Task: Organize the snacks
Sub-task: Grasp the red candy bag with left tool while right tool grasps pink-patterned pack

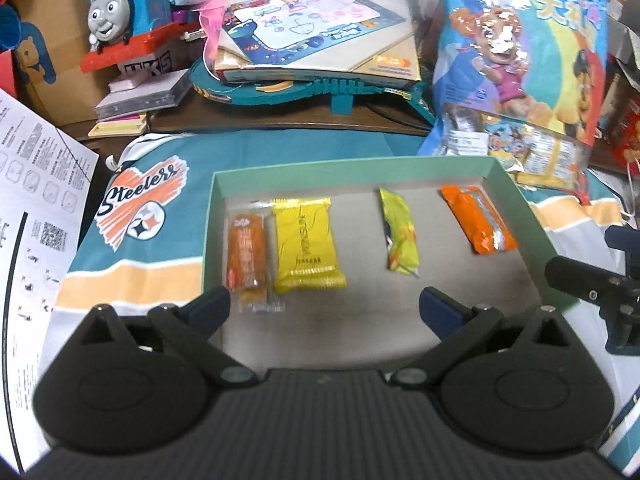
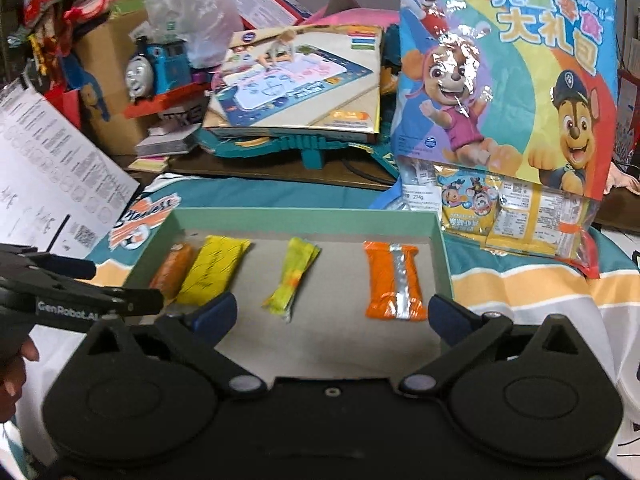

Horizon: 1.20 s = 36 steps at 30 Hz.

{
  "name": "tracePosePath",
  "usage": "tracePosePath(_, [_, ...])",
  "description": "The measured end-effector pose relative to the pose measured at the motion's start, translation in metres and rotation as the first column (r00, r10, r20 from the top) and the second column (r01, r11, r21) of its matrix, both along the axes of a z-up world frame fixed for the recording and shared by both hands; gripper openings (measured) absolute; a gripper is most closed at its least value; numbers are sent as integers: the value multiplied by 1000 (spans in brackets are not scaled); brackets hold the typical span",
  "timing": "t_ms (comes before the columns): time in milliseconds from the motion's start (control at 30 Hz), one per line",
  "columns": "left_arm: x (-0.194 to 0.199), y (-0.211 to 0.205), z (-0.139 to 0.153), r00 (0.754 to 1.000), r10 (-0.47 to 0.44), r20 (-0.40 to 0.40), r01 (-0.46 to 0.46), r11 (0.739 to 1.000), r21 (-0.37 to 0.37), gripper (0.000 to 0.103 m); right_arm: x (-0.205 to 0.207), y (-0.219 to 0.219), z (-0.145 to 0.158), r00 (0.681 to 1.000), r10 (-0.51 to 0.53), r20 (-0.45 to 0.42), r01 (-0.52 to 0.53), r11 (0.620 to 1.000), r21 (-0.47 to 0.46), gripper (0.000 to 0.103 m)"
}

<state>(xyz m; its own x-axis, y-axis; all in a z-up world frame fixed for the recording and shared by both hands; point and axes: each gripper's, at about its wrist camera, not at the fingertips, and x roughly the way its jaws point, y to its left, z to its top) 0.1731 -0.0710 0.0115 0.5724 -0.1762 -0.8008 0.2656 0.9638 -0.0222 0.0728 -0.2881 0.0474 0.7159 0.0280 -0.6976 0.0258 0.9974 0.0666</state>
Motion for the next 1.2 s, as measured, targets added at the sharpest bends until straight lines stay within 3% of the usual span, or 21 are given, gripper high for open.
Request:
tracePosePath(300, [-51, 13, -18, 999, -35, -40, 35, 999, 6, 103, -53, 8, -13, 999, -11, -44, 12, 999, 33, 103])
tracePosePath(600, [-87, 38, -66, 991, -48, -123, 50, 999, 16, 103, -103, 11, -64, 986, -60, -154, 77, 991, 106, 103])
tracePosePath(633, [-88, 37, -69, 990, -56, -129, 59, 998, 17, 103, -106, 14, -70, 985, -57, -165, 76, 991, 112, 101])
tracePosePath(700, [-89, 31, -75, 988, -77, -132, 81, 996, 22, 100, -108, 19, -77, 981, -37, -189, 66, 987, 148, 88])
tracePosePath(733, [-89, 28, -77, 988, -85, -130, 89, 996, 25, 99, -108, 22, -82, 979, -23, -204, 59, 983, 176, 77])
tracePosePath(833, [-88, 20, -83, 984, -115, -137, 119, 993, 21, 75, -103, 32, -88, 975, 7, -221, 37, 980, 195, 49])
tracePosePath(867, [-87, 18, -85, 979, -135, -150, 136, 991, -2, 62, -100, 34, -89, 975, 15, -223, 30, 980, 197, 46])
tracePosePath(967, [-91, 16, -85, 980, -155, -123, 156, 988, -2, 56, -87, 39, -89, 975, 30, -218, 14, 980, 198, 46])
tracePosePath(1200, [-90, 30, -83, 977, -161, -137, 154, 986, -63, 56, -53, 44, -103, 973, 36, -228, 2, 986, 164, 46])
